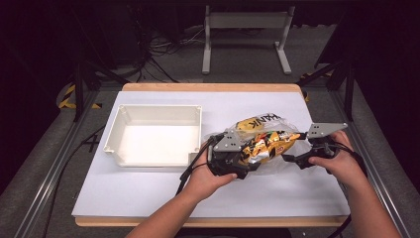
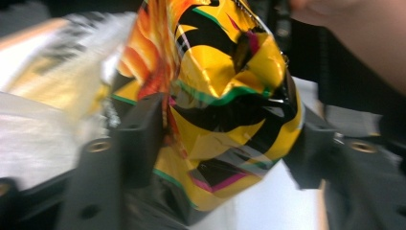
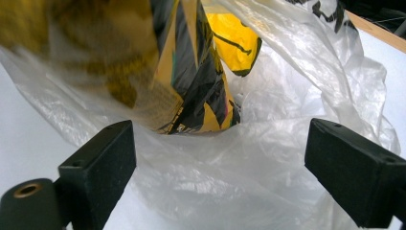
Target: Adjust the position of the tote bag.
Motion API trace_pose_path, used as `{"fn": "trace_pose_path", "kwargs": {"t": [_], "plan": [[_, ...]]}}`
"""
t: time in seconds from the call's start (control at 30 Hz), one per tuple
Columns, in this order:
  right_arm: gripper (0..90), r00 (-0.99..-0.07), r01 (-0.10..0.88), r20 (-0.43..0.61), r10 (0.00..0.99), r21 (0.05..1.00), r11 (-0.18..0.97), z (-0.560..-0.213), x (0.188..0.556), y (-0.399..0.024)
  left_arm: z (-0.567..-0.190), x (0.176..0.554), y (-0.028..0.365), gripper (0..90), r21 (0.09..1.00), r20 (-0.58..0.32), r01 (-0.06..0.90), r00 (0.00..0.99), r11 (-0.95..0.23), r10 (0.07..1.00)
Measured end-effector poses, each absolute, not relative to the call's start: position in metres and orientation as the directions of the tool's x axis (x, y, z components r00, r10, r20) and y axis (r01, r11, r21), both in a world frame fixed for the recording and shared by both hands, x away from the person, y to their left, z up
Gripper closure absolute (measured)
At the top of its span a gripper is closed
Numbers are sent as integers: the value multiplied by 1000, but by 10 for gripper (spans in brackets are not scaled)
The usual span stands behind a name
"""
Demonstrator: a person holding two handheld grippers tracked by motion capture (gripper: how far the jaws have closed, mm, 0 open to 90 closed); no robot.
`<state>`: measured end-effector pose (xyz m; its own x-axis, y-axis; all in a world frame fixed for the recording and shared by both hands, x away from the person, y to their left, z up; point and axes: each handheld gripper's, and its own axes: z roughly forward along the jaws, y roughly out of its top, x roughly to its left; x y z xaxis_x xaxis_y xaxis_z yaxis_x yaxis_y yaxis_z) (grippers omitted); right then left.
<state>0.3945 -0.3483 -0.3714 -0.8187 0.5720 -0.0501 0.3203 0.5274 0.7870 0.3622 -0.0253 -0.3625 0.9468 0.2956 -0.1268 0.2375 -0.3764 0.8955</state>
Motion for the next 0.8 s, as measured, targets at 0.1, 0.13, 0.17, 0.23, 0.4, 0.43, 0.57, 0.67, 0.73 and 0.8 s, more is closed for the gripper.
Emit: {"fn": "trace_pose_path", "kwargs": {"t": [0.1,0.13,0.17,0.23,0.4,0.43,0.57,0.67,0.73,0.8], "plan": [[109,-823,324,-58,565,769,551,-373,392,-351,-361,354,-21,284,897,-183,259,955,-358,233],[112,-824,325,-62,564,762,560,-374,392,-351,-360,353,-20,276,898,-186,261,955,-353,231],[119,-825,327,-65,562,756,567,-375,391,-352,-359,352,-17,274,899,-182,257,955,-354,233],[129,-829,329,-73,554,737,590,-377,390,-355,-359,352,-14,261,894,-201,274,953,-355,227],[135,-829,340,-87,552,705,622,-379,388,-363,-365,357,-1,255,892,-255,319,940,-321,224],[135,-829,340,-86,552,706,621,-379,388,-364,-366,358,0,258,892,-261,322,940,-316,220],[141,-830,345,-88,551,695,631,-384,390,-366,-365,356,7,262,902,-253,309,944,-303,210],[150,-835,336,-97,541,689,642,-385,390,-367,-365,359,14,278,905,-261,320,938,-282,226],[151,-834,340,-96,544,688,642,-385,390,-368,-367,362,17,294,899,-275,340,929,-277,248],[157,-835,338,-101,542,682,648,-385,389,-369,-374,368,18,315,888,-275,359,916,-289,293]]}}
